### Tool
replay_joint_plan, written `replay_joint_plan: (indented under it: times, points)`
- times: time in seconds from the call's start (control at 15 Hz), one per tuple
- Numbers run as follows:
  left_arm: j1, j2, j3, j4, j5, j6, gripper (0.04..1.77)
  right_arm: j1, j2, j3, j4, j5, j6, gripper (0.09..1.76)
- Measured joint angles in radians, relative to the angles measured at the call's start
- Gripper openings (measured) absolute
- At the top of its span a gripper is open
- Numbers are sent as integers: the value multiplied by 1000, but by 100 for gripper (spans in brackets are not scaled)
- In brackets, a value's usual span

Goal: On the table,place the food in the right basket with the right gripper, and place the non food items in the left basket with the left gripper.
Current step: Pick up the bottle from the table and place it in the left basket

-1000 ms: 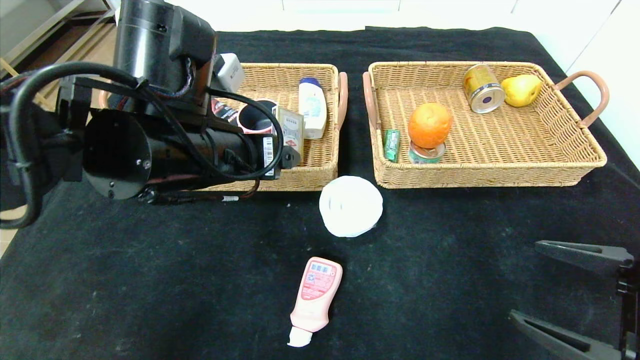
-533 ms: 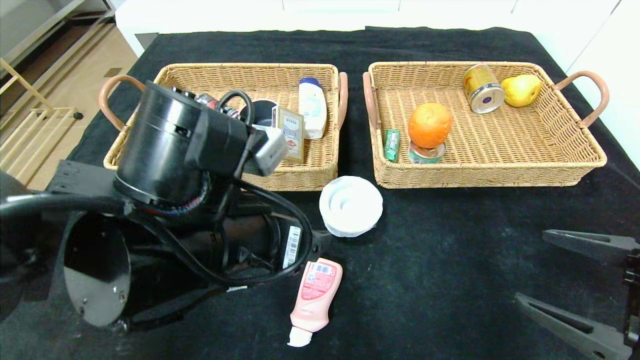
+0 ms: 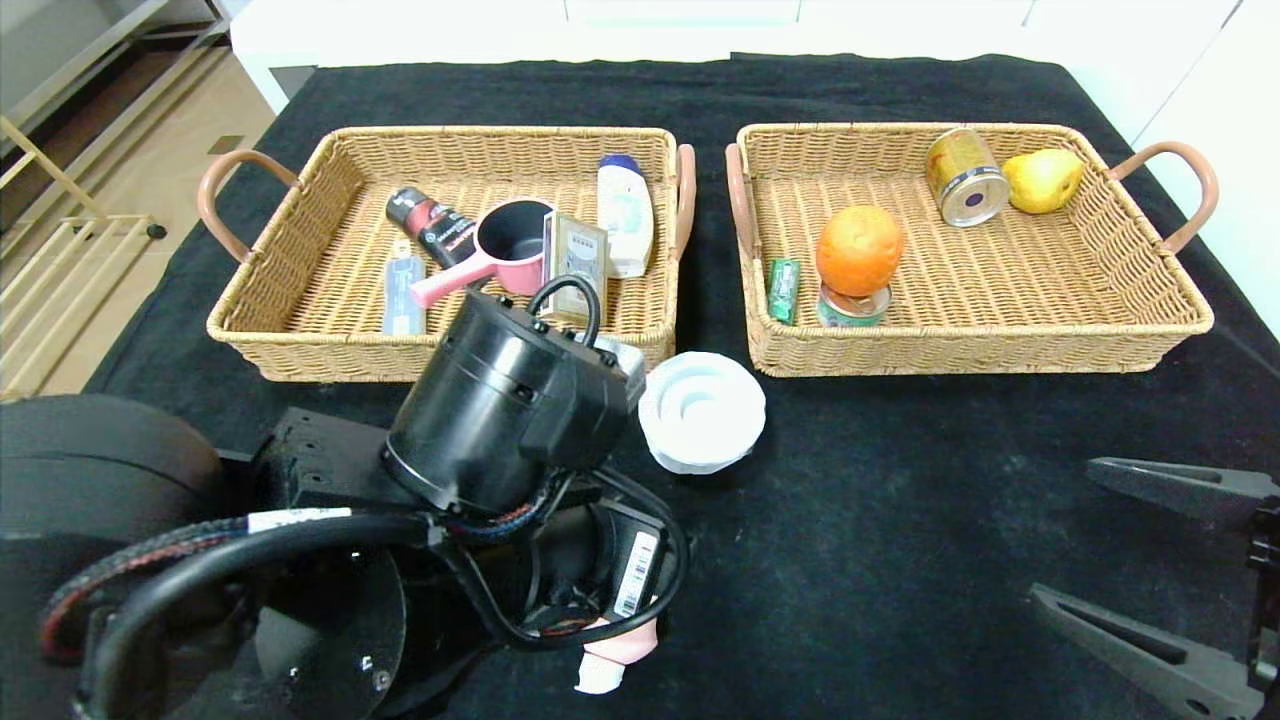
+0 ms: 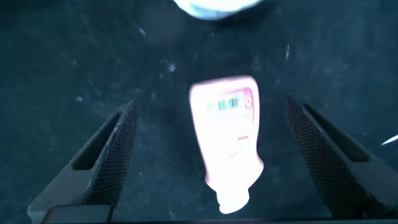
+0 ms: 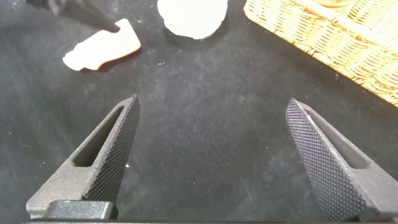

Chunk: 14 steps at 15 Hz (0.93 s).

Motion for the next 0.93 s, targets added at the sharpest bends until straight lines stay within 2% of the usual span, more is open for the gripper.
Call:
replay_joint_plan:
  times: [0.93]
  points:
    - [-8, 82, 11, -10, 15, -4, 172, -13, -5, 1, -1, 3, -2, 171]
